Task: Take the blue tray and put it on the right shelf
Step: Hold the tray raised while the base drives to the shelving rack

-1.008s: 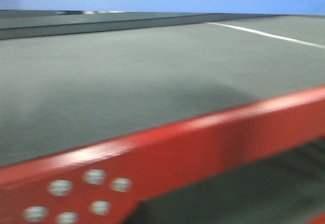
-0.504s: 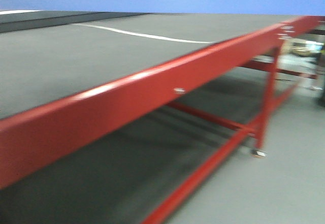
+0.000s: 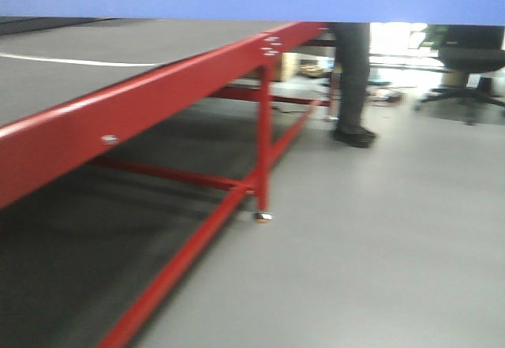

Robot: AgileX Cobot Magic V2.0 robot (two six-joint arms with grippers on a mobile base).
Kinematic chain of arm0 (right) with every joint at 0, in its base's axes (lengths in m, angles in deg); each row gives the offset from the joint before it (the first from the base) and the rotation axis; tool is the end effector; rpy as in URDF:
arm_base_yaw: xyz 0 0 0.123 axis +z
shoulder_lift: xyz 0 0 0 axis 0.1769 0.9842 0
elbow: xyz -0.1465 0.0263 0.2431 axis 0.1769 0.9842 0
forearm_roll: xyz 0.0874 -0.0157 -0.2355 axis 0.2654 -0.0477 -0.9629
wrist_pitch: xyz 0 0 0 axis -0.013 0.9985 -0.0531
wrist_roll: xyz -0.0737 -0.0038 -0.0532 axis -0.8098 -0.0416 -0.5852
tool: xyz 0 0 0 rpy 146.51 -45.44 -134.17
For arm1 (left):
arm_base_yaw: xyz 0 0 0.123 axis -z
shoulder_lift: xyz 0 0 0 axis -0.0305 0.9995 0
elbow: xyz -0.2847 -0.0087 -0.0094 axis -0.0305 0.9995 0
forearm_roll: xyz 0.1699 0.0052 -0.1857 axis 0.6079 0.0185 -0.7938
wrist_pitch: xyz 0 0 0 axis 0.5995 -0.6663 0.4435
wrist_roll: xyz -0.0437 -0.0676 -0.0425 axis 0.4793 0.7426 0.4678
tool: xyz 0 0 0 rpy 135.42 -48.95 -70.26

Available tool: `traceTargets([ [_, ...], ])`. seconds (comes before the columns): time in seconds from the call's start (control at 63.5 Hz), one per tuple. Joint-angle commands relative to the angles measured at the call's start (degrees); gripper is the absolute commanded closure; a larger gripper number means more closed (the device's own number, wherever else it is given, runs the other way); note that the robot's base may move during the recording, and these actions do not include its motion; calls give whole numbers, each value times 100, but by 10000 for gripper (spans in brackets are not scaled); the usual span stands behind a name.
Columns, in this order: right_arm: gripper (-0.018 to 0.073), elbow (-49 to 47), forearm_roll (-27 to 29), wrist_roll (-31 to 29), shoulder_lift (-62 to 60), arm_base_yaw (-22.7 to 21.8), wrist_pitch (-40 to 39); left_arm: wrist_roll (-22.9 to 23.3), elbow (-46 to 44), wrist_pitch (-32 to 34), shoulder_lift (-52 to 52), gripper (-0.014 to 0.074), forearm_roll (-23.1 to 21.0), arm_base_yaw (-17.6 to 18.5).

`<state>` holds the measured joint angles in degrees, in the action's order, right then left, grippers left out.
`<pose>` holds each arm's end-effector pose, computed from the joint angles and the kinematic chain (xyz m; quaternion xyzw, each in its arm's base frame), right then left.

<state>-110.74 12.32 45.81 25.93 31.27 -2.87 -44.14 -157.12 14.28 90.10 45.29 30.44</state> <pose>0.2474 0.0968 0.3983 -0.0620 0.9547 0.0946 0.2753 0.2421 -0.1352 0.4151 0.0939 0.9552 -0.1221 0.2526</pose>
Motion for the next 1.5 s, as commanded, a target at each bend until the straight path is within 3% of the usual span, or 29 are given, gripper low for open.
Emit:
traceTargets([
  [0.0,502,-134,-274,-205,-182,14,-140,-96,-156,-470,-200,645,91,58],
  [1.48,502,-134,-274,-205,-182,14,-124,-96,-156,-470,-200,645,91,58],
])
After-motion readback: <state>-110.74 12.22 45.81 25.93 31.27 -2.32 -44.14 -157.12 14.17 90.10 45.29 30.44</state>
